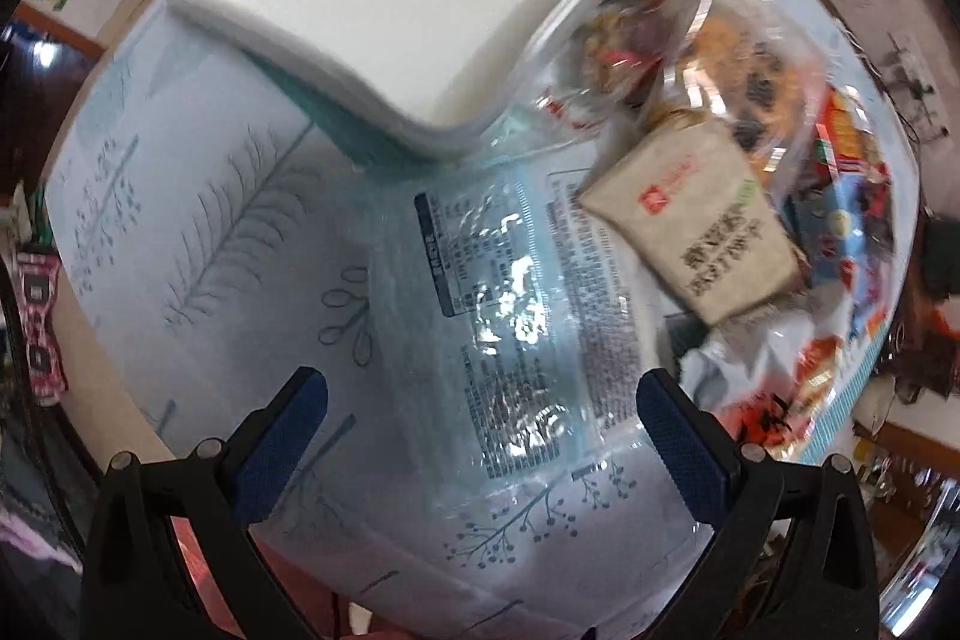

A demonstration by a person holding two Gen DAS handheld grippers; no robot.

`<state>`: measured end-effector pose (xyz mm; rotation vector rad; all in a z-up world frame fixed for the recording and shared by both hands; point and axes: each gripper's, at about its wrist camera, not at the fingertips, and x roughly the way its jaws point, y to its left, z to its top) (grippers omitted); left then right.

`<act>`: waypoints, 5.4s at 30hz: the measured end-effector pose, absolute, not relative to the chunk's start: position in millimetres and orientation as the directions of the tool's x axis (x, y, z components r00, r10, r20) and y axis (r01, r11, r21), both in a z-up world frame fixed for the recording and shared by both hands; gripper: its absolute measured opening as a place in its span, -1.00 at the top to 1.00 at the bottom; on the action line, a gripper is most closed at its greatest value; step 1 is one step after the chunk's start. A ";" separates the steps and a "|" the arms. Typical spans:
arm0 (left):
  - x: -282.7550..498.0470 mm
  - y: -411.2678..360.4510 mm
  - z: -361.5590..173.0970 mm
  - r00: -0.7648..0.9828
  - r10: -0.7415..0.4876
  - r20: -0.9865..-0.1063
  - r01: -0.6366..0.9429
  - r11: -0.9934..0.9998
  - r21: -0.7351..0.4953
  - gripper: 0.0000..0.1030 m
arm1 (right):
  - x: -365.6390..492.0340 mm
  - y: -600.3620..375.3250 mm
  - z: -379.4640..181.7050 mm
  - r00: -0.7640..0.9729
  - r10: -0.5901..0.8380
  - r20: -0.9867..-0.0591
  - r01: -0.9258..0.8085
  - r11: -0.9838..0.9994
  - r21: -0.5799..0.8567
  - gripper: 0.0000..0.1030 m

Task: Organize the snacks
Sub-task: 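Lower the left gripper onto the clear bag of white wafers, then grasp the wafer bag with the left gripper while the right grasps the corn-snack tub, then carry the wafer bag and corn-snack tub into the white tray with both grippers, then open both grippers to release the snacks and lift away from the tray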

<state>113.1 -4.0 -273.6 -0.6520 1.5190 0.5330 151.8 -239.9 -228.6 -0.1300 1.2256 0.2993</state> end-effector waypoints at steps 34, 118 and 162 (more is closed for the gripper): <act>167.2 6.7 -352.5 -0.032 -0.156 -0.987 -0.749 0.658 -0.079 -1.00 | 192.3 -213.8 -303.3 0.136 0.132 -0.982 -0.334 0.939 0.080 -0.64; 132.7 163.7 -104.5 0.392 0.059 -0.918 -0.316 0.946 -0.074 -0.58 | 148.8 -76.4 -151.3 0.577 0.317 -0.753 -0.197 0.949 0.248 -0.27; 194.1 208.8 -120.4 0.480 -0.059 -0.876 0.088 0.996 -0.019 -0.80 | 185.8 45.6 -201.5 0.675 0.243 -0.696 0.012 0.940 0.340 -0.37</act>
